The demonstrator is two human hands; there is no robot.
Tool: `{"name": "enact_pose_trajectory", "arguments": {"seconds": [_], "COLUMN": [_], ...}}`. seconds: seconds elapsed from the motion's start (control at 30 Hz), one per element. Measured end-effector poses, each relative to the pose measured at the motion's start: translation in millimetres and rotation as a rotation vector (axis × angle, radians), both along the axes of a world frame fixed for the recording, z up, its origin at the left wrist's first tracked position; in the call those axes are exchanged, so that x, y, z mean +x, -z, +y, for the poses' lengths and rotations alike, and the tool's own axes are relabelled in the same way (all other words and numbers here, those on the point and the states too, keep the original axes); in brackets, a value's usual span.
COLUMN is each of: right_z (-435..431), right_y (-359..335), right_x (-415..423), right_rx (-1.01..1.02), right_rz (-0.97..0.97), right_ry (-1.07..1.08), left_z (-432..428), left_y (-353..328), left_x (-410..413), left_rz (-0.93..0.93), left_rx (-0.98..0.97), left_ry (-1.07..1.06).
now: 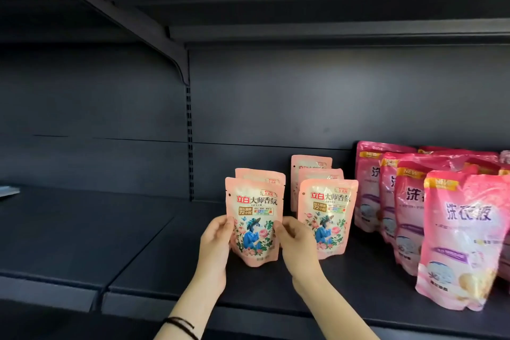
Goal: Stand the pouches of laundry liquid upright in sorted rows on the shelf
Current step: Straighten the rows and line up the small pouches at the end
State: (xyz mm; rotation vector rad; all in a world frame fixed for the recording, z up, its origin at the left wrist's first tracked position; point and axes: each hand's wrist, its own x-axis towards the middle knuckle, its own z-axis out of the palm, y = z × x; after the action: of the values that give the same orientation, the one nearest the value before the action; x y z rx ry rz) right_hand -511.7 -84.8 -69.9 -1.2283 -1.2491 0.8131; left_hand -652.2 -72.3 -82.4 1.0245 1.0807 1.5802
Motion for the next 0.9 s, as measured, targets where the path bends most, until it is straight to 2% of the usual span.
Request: {"name": "enact_pose_trajectory", "arguments": {"seconds": [0.2, 0.4, 0.57, 0.67, 0.77, 0.9], "right_z": [-20, -46, -48, -49, -50, -45], "right_y": [-10, -1, 5, 11, 22, 19], "right_x": [31, 85, 119, 129, 139, 142], "right_rx": [0.089, 0.118, 0.095, 0.008, -0.078, -0.070], "right_rz": [0.115, 0.083, 0.045, -0.024, -0.235, -0.363], "right_ry": [0.039, 0.147, 0.146, 0.069, 0.033, 0.050], "left_z": [-14, -32, -40, -46, -50, -41], "left_y": [-11, -7, -4, 1, 8, 9], "left_x": [25, 79, 116, 121, 113, 108], "left_rz": [-0.026, -0.058, -0.051, -0.008, 0.110, 0.255], "left_rx": [0.076, 0.031, 0.016, 0.058, 0.073, 0.006], "left_ry": [0.137, 0.230, 0.200, 0.190, 0.229, 0.315]}}
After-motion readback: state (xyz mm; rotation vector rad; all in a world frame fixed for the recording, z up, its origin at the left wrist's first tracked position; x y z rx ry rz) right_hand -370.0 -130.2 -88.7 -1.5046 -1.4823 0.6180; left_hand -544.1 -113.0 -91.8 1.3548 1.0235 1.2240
